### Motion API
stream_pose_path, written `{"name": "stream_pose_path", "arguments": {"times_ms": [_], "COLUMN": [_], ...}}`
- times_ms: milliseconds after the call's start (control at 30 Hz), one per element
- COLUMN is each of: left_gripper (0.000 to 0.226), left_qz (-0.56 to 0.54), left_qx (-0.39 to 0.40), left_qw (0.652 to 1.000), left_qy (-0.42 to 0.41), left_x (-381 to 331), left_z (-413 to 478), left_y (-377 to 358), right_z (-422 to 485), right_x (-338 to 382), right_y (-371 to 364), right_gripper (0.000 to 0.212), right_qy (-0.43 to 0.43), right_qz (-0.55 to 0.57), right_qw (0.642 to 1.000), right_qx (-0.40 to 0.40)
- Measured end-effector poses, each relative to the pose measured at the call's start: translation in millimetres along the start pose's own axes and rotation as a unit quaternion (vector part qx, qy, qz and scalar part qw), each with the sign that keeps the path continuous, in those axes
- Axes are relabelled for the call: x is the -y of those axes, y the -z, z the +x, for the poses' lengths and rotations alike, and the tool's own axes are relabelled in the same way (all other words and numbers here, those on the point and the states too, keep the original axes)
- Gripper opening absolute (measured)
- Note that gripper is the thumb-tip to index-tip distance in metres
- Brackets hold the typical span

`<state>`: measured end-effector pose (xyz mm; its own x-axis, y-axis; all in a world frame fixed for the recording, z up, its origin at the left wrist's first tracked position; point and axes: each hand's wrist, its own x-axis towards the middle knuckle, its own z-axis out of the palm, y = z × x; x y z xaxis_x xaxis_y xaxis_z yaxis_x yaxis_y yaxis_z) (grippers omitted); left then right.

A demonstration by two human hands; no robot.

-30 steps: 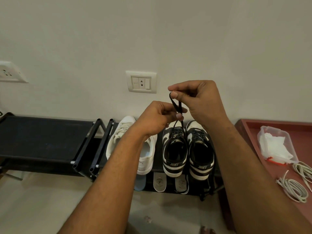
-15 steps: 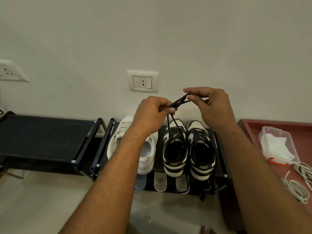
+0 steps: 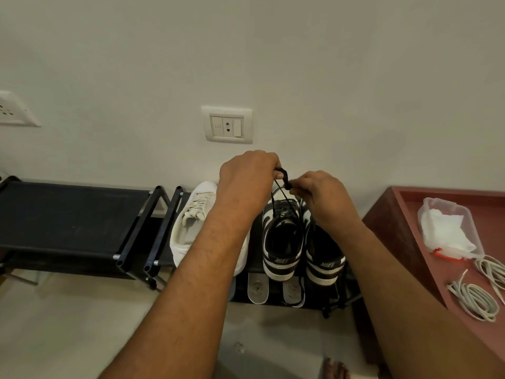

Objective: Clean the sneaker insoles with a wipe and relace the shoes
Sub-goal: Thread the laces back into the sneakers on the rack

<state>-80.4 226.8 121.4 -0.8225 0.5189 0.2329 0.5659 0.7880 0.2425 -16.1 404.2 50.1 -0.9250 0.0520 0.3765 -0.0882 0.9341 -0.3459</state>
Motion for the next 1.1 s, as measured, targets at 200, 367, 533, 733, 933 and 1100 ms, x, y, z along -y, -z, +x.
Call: {"name": "stream_pose_path", "arguments": {"times_ms": [200,367,533,733,933,1100], "left_gripper": [0.020,0.016,0.013,0.011,0.027,0.085], "left_qz": [0.017,-0.018,-0.068,-0.090,-0.086,-0.125], "left_qx": [0.000,0.006,-0.013,-0.041,0.018,0.067], "left_qw": [1.000,1.000,0.997,0.995,0.995,0.989], "left_qy": [0.003,0.019,0.027,0.030,0.051,-0.050], "left_x": [-4.7,-3.3,2.4,18.4,40.7,30.8], "left_z": [1.4,2.5,-0.3,0.3,-1.5,-4.9], "left_y": [-2.6,-2.5,-5.2,-13.2,-23.7,-35.9], "right_z": [-5.8,-7.0,-9.8,-9.7,-1.8,5.0], "right_x": [10.4,22.2,26.6,19.6,5.3,5.8], "right_y": [-16.5,-27.0,-26.8,-28.3,-10.8,-1.5], "right_gripper": [0.019,0.016,0.019,0.019,0.022,0.025], "right_qy": [-0.051,-0.109,-0.118,-0.164,-0.140,-0.078], "right_qz": [0.134,0.244,0.383,0.400,0.207,0.057], "right_qw": [0.990,0.964,0.915,0.900,0.965,0.990], "right_qx": [-0.008,0.013,0.047,0.050,0.080,0.099]}}
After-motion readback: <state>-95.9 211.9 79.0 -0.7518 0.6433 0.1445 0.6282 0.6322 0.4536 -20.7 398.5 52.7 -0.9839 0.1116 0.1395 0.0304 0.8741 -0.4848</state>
